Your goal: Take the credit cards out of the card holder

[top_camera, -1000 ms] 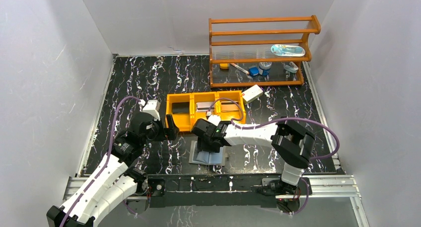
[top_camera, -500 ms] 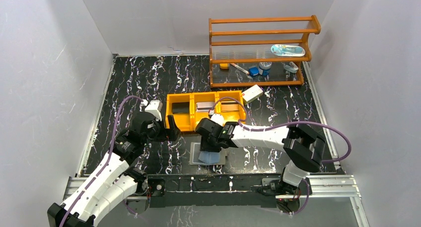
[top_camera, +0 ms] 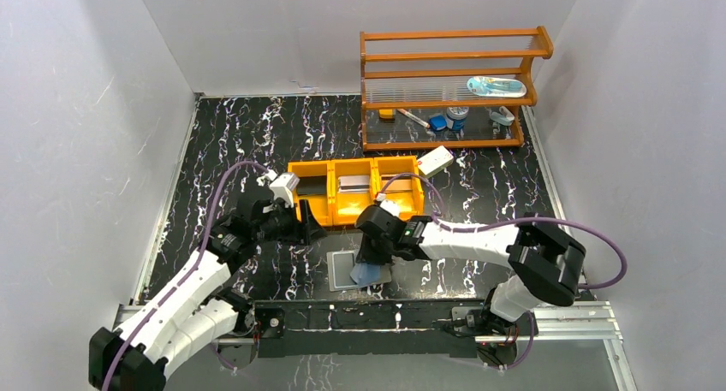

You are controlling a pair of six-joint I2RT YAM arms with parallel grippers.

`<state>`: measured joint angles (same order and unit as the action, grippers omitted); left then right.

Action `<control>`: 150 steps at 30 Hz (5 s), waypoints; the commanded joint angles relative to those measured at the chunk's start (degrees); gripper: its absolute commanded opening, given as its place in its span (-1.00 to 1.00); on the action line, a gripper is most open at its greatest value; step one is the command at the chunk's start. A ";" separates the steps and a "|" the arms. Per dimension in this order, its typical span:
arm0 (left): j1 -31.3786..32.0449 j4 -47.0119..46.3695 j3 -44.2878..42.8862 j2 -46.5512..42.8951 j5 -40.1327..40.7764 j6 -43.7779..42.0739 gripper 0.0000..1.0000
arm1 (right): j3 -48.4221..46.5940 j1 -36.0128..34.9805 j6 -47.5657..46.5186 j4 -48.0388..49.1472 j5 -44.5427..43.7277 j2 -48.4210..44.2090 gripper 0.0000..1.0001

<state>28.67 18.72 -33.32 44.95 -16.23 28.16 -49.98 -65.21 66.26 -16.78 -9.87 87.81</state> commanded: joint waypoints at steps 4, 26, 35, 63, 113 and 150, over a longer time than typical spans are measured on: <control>0.19 -5.62 1.23 6.22 -17.26 1.62 0.09 | 8.94 3.99 4.78 12.45 7.04 -5.72 -0.37; 11.50 -6.68 -1.37 21.27 -11.41 2.66 -0.04 | 5.58 5.58 3.51 -1.92 1.08 -8.23 -0.29; 11.58 -6.68 0.00 21.53 -11.52 2.97 -0.04 | 4.19 5.53 5.63 -7.77 -4.29 -11.81 -0.08; 11.53 -3.98 -1.55 18.08 -8.50 2.97 -0.05 | 2.72 5.53 -1.36 5.85 8.34 -10.54 -0.15; 15.85 -6.76 -3.02 32.53 -7.92 8.08 -0.31 | 23.70 10.70 11.02 27.59 16.15 -9.28 -0.38; 15.84 2.59 -7.30 25.94 1.67 8.02 -0.20 | 22.82 11.16 10.12 28.69 18.88 -6.99 -0.57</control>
<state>44.40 18.06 -36.38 74.59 -17.30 36.60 -25.54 -54.33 77.58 12.01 9.17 81.08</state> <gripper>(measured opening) 0.402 0.209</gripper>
